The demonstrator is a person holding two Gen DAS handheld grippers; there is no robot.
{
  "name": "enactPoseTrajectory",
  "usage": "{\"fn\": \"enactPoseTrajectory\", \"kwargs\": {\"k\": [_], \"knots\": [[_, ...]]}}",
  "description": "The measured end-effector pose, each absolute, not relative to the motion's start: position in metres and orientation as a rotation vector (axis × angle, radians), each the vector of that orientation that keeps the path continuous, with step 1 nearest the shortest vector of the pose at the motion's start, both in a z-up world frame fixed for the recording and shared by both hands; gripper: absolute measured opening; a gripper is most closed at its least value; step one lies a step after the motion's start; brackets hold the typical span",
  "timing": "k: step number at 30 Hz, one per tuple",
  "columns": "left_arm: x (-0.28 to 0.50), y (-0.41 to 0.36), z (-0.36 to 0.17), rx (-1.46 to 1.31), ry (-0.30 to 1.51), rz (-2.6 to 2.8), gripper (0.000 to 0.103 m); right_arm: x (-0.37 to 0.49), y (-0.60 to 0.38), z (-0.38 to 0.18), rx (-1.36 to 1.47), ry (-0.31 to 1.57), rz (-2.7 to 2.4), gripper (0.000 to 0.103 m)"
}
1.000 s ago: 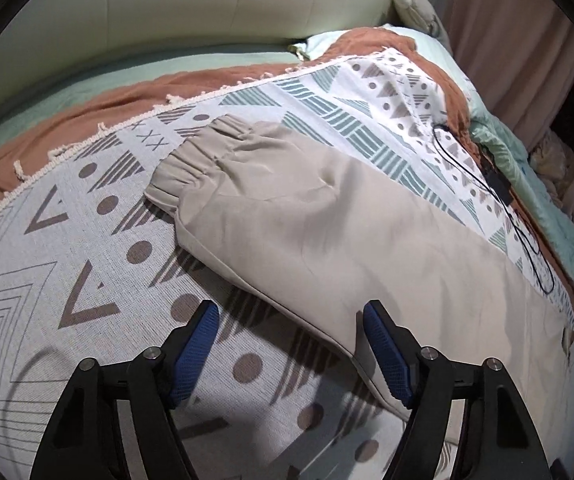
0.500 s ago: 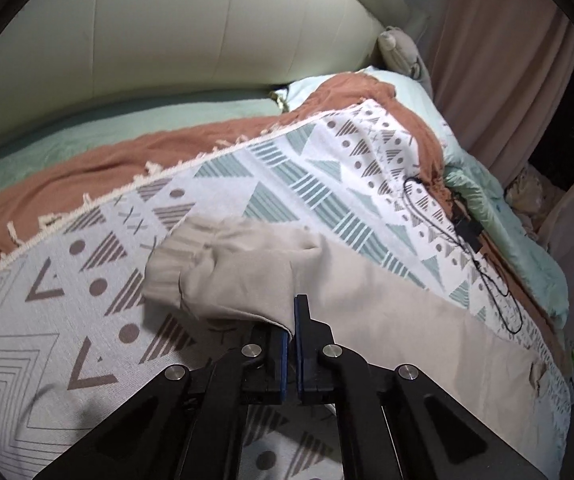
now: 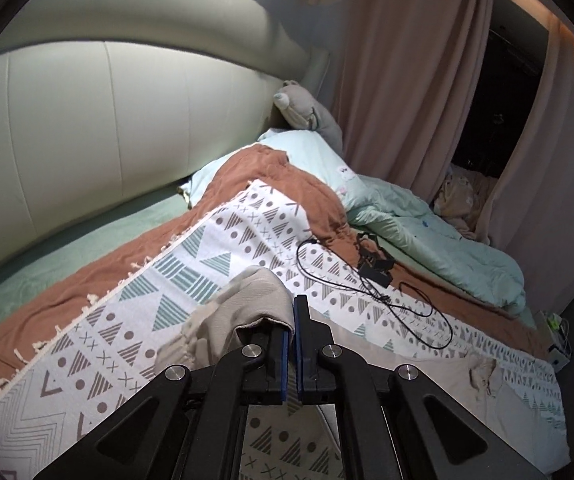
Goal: Fold large clothes
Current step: 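Grasp the sleeve cuff with the left tool and lift it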
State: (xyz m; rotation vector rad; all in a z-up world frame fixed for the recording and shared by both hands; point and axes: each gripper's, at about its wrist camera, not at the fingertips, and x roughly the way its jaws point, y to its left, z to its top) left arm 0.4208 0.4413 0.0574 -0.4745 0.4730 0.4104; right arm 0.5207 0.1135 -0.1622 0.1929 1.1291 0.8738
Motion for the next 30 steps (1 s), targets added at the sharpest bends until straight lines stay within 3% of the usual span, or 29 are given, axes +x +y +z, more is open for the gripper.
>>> {"fn": "enactPoseTrajectory", "kwargs": {"k": [11, 16, 22, 30], "knots": [[0.438, 0.360, 0.098, -0.348, 0.500, 0.258, 0.002, 0.530, 0.128, -0.196, 0.305, 1.286, 0.880, 0.015], [0.448, 0.317, 0.104, -0.341, 0.505, 0.161, 0.002, 0.514, 0.061, -0.163, 0.247, 1.197, 0.826, 0.042], [0.460, 0.261, 0.116, -0.303, 0.512, 0.091, 0.002, 0.489, -0.053, -0.130, 0.273, 1.103, 0.687, 0.054], [0.477, 0.193, 0.121, -0.243, 0.558, 0.051, 0.002, 0.493, -0.165, -0.126, 0.387, 1.044, 0.513, 0.055]]}}
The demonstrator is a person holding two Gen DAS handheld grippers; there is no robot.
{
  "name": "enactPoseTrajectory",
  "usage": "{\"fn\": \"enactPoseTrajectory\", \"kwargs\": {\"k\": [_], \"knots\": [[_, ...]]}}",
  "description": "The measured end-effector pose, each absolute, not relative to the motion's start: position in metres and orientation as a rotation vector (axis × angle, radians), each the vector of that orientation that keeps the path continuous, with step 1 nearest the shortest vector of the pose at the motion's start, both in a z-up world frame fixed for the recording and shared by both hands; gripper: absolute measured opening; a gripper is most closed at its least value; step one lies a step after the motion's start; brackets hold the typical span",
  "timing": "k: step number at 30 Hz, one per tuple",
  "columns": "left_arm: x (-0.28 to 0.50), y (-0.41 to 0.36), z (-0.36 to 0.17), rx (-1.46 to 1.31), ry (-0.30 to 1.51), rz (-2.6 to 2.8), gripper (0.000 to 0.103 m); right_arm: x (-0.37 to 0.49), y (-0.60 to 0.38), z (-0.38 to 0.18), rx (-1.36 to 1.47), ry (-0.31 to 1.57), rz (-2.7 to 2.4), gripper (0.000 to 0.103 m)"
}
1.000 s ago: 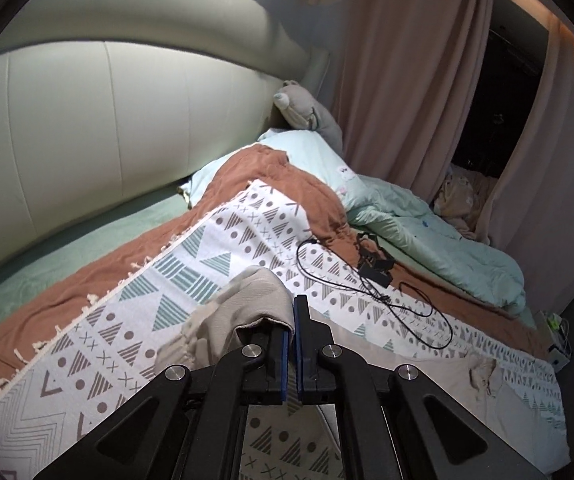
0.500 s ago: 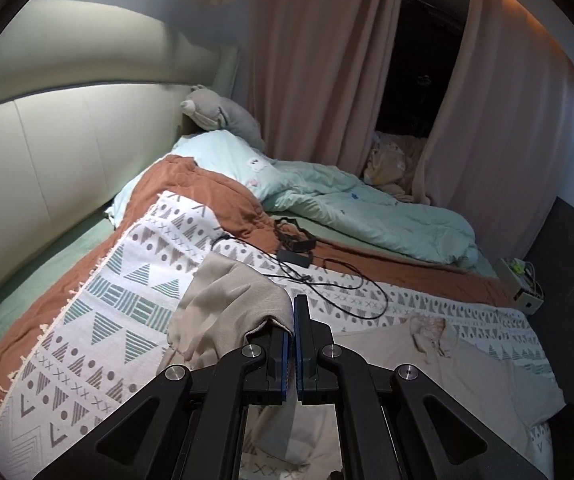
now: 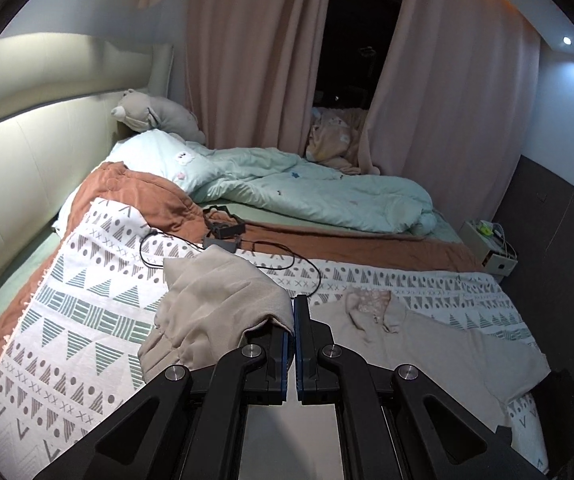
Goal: Fold large clothes
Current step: 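Grasp the sleeve cuff with the left tool and lift it, then lay the sleeve across the jacket body and open the left tool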
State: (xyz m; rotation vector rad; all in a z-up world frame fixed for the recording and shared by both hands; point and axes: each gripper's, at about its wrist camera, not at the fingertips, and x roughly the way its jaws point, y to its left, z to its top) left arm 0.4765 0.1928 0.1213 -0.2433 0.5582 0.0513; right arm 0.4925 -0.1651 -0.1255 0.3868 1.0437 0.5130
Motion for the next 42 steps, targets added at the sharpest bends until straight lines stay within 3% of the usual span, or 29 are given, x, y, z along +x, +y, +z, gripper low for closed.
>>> {"fn": "enactPoseTrajectory", "kwargs": {"k": [11, 22, 23, 24, 25, 26, 27, 28, 42], "knots": [[0.509, 0.102, 0.087, -0.233, 0.654, -0.028, 0.002, 0.514, -0.233, -0.120, 0.541, 1.008, 0.476, 0.055], [0.537, 0.018, -0.018, -0.379, 0.813, -0.155, 0.004, 0.525, -0.282, -0.135, 0.658, 1.015, 0.385, 0.055], [0.539, 0.011, -0.029, -0.377, 0.836, -0.156, 0.007, 0.526, -0.281, -0.136, 0.662, 1.019, 0.383, 0.055], [0.541, 0.003, -0.039, -0.379, 0.853, -0.157, 0.021, 0.526, -0.281, -0.137, 0.664, 1.021, 0.383, 0.055], [0.541, -0.001, -0.049, -0.393, 0.862, -0.172, 0.046, 0.527, -0.280, -0.138, 0.665, 1.022, 0.381, 0.055], [0.540, -0.002, -0.057, -0.411, 0.863, -0.183, 0.061, 0.528, -0.280, -0.138, 0.666, 1.022, 0.380, 0.055], [0.538, -0.002, -0.062, -0.425, 0.857, -0.182, 0.084, 0.528, -0.280, -0.139, 0.664, 1.024, 0.378, 0.055], [0.534, 0.000, -0.067, -0.444, 0.844, -0.177, 0.091, 0.528, -0.279, -0.140, 0.662, 1.026, 0.376, 0.055], [0.455, 0.057, -0.081, -0.691, 0.755, -0.099, 0.091, 0.523, -0.246, -0.135, 0.530, 1.014, 0.390, 0.055]]}}
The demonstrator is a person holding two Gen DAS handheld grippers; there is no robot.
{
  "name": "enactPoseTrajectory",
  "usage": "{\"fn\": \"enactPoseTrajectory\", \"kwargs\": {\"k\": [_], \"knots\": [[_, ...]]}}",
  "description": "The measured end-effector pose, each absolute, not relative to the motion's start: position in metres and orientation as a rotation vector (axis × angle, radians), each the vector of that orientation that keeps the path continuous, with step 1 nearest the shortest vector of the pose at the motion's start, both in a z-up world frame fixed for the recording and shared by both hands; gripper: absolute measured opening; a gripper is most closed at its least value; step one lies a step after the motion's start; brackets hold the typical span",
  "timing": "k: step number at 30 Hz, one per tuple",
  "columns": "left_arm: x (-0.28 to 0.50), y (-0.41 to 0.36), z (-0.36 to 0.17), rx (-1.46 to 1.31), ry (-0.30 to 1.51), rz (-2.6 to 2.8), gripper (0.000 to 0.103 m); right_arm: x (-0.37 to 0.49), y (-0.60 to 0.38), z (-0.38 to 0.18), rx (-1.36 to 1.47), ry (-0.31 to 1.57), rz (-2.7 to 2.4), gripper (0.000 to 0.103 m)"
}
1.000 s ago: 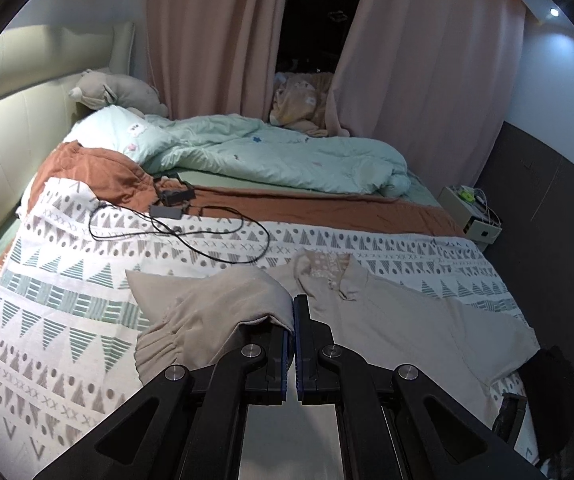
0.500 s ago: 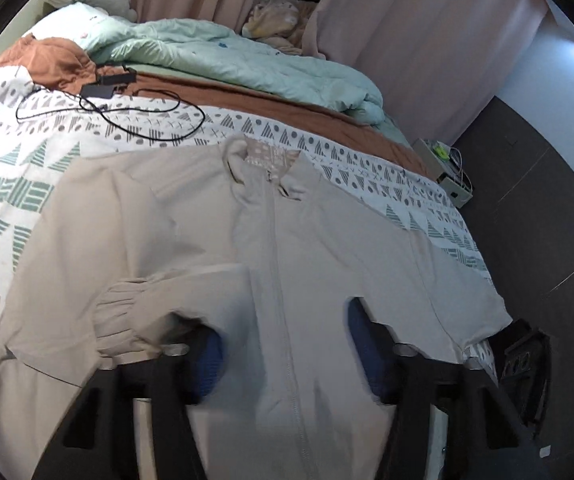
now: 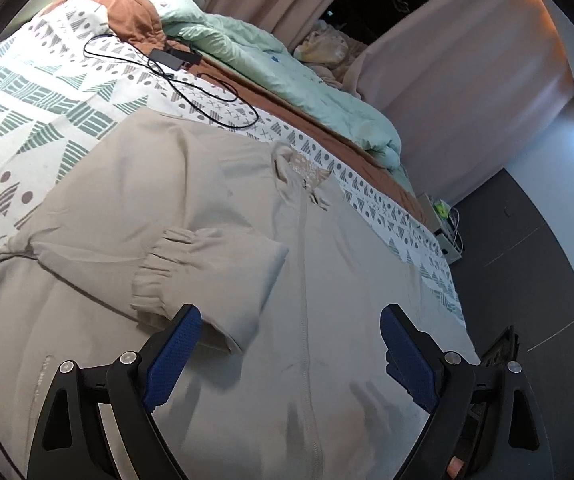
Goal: Fold large clothes
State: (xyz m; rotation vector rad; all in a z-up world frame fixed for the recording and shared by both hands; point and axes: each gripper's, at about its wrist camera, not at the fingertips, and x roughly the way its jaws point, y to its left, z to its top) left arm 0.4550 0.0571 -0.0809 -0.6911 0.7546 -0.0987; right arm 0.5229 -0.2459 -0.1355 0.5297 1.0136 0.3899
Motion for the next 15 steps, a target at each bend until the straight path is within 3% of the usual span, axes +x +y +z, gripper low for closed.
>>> {"fn": "enactPoseTrajectory", "kwargs": {"k": [15], "knots": [[0.378, 0.206, -0.074, -0.859, 0.554, 0.224, 0.091, 0.510, -0.128, -0.107, 0.304, 0.967, 0.498, 0.055]]}}
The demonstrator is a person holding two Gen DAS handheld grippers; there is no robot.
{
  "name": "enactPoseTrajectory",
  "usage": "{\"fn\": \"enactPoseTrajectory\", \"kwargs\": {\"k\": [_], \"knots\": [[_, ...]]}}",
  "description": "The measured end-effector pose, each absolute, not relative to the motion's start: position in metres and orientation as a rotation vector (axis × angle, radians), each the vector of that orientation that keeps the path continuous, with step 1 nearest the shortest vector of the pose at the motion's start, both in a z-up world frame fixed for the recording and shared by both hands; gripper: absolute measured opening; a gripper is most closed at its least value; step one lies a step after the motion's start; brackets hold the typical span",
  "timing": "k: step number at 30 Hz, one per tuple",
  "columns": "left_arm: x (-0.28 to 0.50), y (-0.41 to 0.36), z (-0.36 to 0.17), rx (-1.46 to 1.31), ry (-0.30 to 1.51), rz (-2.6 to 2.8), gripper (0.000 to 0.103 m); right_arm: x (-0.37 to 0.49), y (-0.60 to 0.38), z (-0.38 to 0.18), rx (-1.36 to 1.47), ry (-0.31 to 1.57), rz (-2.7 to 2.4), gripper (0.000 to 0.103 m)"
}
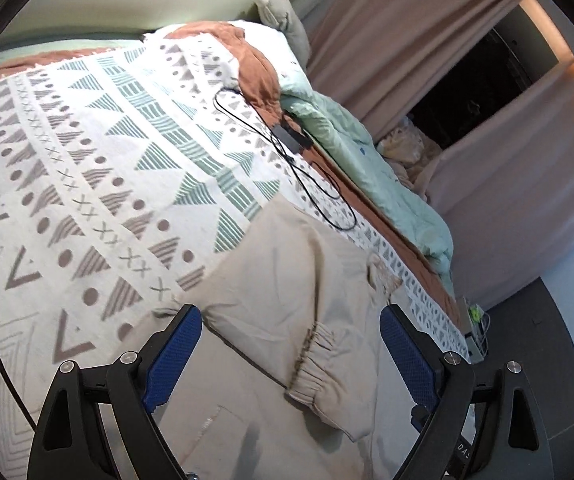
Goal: Fold large clothes
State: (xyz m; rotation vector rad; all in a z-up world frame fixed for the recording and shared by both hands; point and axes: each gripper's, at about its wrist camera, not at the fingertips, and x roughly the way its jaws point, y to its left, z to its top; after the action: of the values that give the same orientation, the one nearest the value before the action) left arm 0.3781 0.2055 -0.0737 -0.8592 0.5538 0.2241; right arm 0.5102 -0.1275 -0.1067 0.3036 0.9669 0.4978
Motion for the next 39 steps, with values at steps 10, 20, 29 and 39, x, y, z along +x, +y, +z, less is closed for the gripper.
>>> {"fn": "enactPoseTrajectory", "kwargs": {"k": [10, 20, 29, 39], "knots": [[0.349, 0.262, -0.091, -0.969, 0.513, 0.366, 0.084, 0.518, -0.023, -0.099, 0.139, 1.026, 0.601, 0.055], [0.322, 0.290, -0.103, -1.069, 0.455, 0.456, 0.081, 0.531, 0.029, -0.156, -0.037, 1.146, 0.467, 0.055], [0.328, 0.288, -0.104, -1.073, 0.461, 0.429, 0.081, 0.539, 0.040, -0.175, -0.211, 1.147, 0.377, 0.037], [0.342, 0.272, -0.100, -1.032, 0.493, 0.392, 0.081, 0.532, -0.026, -0.084, -0.116, 0.959, 0.459, 0.010]]}}
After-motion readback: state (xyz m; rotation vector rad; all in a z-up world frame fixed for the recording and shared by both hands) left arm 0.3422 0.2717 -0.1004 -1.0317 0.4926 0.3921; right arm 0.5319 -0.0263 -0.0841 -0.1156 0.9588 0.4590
